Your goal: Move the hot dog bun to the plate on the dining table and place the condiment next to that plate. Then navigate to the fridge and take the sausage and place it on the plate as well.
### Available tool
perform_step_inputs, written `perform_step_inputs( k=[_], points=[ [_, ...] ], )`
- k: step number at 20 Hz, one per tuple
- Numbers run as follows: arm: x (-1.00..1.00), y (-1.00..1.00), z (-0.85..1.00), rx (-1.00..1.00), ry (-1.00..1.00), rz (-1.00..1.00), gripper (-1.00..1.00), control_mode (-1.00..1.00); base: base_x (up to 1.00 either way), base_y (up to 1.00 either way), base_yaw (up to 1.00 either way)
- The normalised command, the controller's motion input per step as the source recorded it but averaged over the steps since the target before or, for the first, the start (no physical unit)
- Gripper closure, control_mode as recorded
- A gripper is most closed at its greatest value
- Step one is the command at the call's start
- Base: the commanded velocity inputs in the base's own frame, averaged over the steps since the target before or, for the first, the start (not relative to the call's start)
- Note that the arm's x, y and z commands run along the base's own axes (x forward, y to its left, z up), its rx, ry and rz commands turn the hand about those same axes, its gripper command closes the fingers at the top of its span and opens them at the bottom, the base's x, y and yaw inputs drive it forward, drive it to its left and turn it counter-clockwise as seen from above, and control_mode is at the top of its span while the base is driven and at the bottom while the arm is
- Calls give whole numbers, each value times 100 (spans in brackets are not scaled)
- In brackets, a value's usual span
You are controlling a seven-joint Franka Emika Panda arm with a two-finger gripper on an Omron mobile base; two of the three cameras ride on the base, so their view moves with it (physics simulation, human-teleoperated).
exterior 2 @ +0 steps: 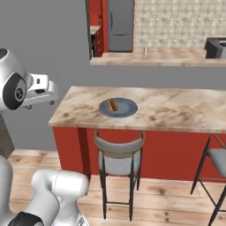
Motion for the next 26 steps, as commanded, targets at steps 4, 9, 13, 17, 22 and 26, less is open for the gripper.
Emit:
perform_step_inputs(
  k=[4, 9, 13, 17, 22, 26],
  points=[
    [0, 0, 0, 0, 0, 0, -100, 100, -49, -71, -7],
    [0, 0, 0, 0, 0, 0, -100, 100, -4, -53, -35],
    [0, 0, 0, 0, 0, 0, -100, 100, 0, -54, -51],
    [0, 0, 0, 0, 0, 0, -100, 100, 0, -57, -55],
    [0, 0, 0, 0, 0, 0, -100, 100, 0, -53, -55],
    [0, 0, 0, 0, 0, 0, -100, 100, 6, -56, -52]
  ],
)
